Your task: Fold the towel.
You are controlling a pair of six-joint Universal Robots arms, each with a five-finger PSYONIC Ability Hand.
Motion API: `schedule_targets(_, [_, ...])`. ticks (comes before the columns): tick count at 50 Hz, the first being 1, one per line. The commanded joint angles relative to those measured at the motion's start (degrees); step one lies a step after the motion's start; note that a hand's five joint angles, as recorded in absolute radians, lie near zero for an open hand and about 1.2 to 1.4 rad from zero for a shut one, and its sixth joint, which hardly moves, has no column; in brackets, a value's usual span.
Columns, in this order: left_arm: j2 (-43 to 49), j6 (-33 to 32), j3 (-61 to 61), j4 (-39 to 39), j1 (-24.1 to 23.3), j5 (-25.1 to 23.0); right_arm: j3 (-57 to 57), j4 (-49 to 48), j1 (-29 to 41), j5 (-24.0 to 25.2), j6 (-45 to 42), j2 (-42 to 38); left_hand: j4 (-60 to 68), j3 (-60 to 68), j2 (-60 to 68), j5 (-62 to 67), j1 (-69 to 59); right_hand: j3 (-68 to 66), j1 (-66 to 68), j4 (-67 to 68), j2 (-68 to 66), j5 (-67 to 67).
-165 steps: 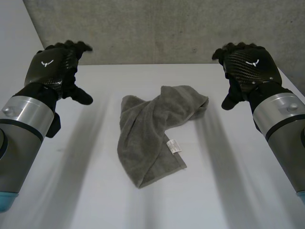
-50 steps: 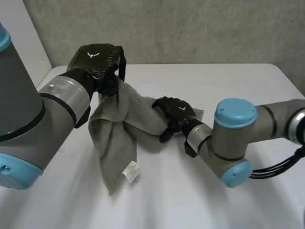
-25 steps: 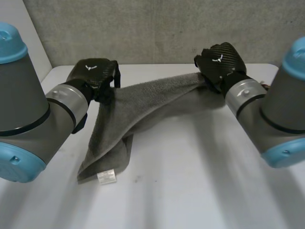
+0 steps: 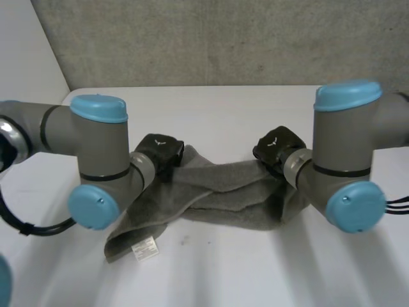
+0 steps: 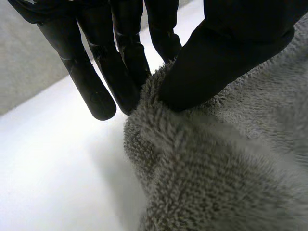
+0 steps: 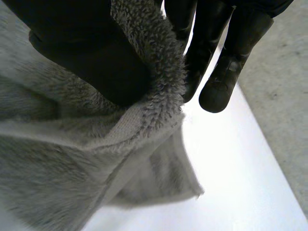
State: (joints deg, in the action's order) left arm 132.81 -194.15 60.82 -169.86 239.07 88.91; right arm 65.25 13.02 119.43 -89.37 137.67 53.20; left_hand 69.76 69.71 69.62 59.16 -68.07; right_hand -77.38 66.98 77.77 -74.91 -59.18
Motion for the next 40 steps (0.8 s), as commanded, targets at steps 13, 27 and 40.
schedule_targets(13, [-8.2,-3.1,7.7,-10.9,-1.9,0.9,1.5,-15.8,-0.9,-3.4,2.3,-3.9,-59.5,-59.5,-59.4,-58.9,57.9,-2.6,13.0,2.2,-5.1,-10.8])
schedule_targets(27, [-26.2,4.2,34.1,-11.2,-0.9,11.5,5.6,-15.7,-0.9,-3.3,2.5,-2.0,-53.8,-53.8,-53.7,-53.2,52.1,-2.6,13.0,2.2,-5.1,-10.8])
schedule_targets(40, [-26.2,9.1,40.2,-11.3,1.7,17.1,8.0,-15.7,-0.9,-3.3,2.6,-0.6,-52.6,-52.6,-52.5,-52.1,51.0,-2.6,13.0,2.2,-5.1,-10.8])
